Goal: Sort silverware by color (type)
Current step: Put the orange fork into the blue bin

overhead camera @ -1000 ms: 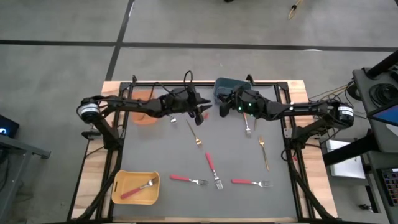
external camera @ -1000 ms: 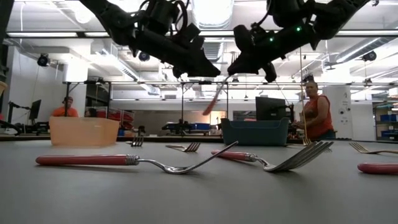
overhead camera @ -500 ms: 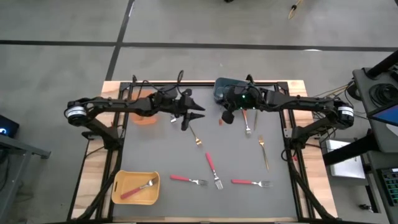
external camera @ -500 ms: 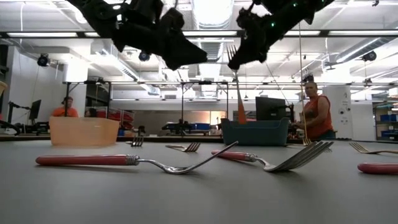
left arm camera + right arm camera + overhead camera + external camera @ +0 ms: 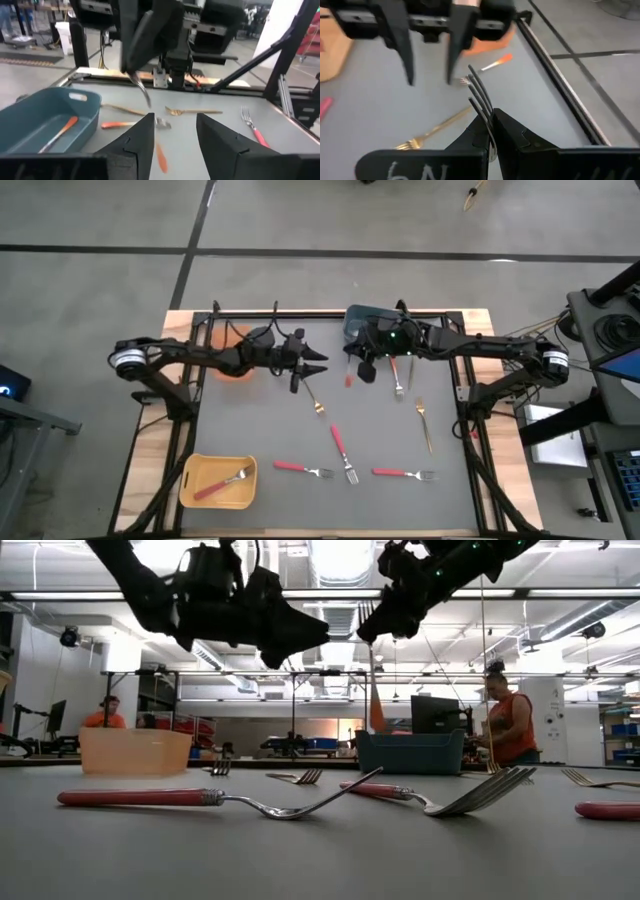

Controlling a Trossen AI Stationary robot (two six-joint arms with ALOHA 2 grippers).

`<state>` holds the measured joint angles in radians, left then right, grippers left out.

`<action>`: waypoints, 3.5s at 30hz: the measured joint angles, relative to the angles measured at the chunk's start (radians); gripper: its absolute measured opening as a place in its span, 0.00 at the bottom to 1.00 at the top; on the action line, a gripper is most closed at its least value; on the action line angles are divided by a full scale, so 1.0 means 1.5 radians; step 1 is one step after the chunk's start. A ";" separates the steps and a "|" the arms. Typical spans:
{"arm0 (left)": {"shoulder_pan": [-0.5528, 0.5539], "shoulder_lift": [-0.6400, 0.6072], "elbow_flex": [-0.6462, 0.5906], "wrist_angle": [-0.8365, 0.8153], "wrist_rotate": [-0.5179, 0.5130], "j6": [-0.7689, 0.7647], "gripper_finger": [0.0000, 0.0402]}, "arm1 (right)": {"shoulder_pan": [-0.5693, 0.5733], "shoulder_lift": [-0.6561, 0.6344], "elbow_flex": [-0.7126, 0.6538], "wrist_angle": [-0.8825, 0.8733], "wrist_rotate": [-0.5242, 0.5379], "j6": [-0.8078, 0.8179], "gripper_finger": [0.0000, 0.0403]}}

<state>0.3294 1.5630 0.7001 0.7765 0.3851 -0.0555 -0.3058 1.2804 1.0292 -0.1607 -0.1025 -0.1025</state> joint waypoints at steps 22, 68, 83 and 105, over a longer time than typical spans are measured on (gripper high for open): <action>0.000 0.205 0.149 0.053 0.081 -0.023 0.41 | 0.016 0.000 0.000 0.011 -0.019 0.008 0.02; 0.019 0.203 0.147 0.065 -0.006 -0.039 0.00 | 0.016 -0.002 -0.001 0.030 0.127 0.120 0.55; 0.019 0.202 0.146 0.065 -0.006 -0.042 0.00 | 0.016 -0.002 0.026 0.026 0.141 0.119 0.60; 0.077 0.129 0.083 0.059 -0.056 -0.040 0.00 | 0.016 -0.003 0.112 -0.016 0.158 0.143 0.58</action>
<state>0.4445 1.7571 0.8240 0.8653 0.3007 -0.1162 -0.2813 1.2762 1.1965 -0.1850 0.1339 0.1123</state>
